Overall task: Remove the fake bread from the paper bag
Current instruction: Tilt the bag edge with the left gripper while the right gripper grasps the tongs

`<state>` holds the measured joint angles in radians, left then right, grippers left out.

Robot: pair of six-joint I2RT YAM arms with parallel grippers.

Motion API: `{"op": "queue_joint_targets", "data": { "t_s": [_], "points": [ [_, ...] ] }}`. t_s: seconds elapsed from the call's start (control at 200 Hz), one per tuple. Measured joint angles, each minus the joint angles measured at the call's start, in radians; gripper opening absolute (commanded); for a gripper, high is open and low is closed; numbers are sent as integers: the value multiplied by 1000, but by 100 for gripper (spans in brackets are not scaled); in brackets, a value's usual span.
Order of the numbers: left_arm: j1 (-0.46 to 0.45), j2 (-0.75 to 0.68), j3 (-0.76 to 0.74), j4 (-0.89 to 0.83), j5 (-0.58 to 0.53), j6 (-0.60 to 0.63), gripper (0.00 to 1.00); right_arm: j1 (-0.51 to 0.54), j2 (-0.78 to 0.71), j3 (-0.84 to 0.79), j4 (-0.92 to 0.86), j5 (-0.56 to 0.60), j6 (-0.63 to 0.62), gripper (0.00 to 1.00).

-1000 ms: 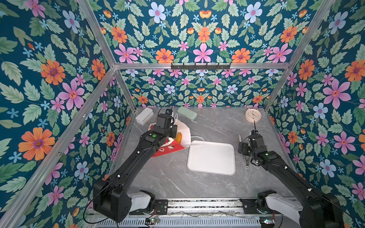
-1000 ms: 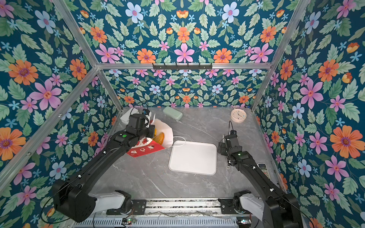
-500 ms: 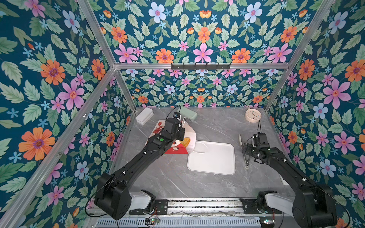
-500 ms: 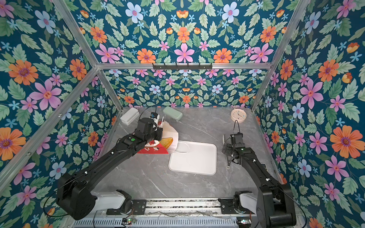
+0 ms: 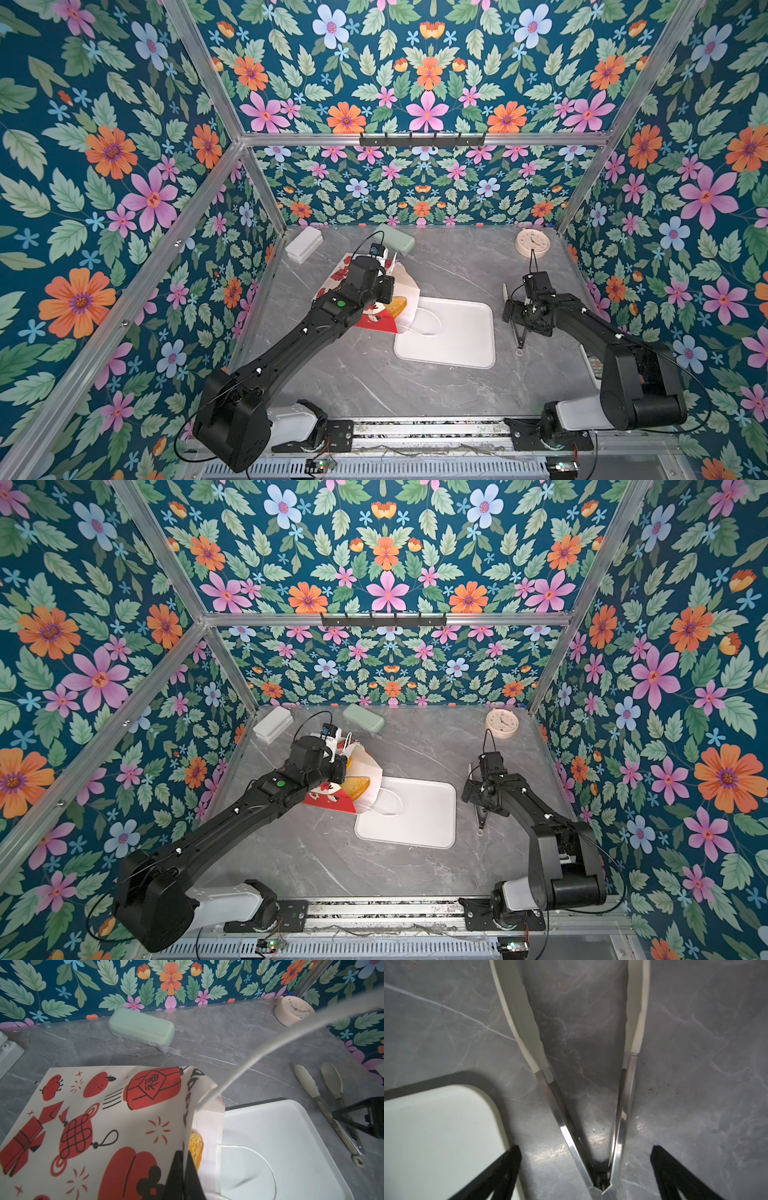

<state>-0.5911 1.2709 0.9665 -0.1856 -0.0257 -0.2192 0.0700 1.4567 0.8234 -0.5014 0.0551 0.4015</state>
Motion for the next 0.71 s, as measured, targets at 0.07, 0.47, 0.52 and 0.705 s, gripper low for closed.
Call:
{"op": "queue_joint_targets", "data": {
  "t_s": [0.07,0.47,0.52,0.705],
  "points": [
    [-3,-11,-11,7,2,-3,0,-6,34,10,-4,-1,10,98],
    [-6,-59,-56,23,21,-7,0,-18,138,50,-23,-24,17,28],
    [-6,-60,-57,25,21,-6,0,-17,128,49,-26,-21,24,21],
    [-6,-58,-59,29,21,8,0,-17,32,45,-70,-19,25,13]
  ]
}}
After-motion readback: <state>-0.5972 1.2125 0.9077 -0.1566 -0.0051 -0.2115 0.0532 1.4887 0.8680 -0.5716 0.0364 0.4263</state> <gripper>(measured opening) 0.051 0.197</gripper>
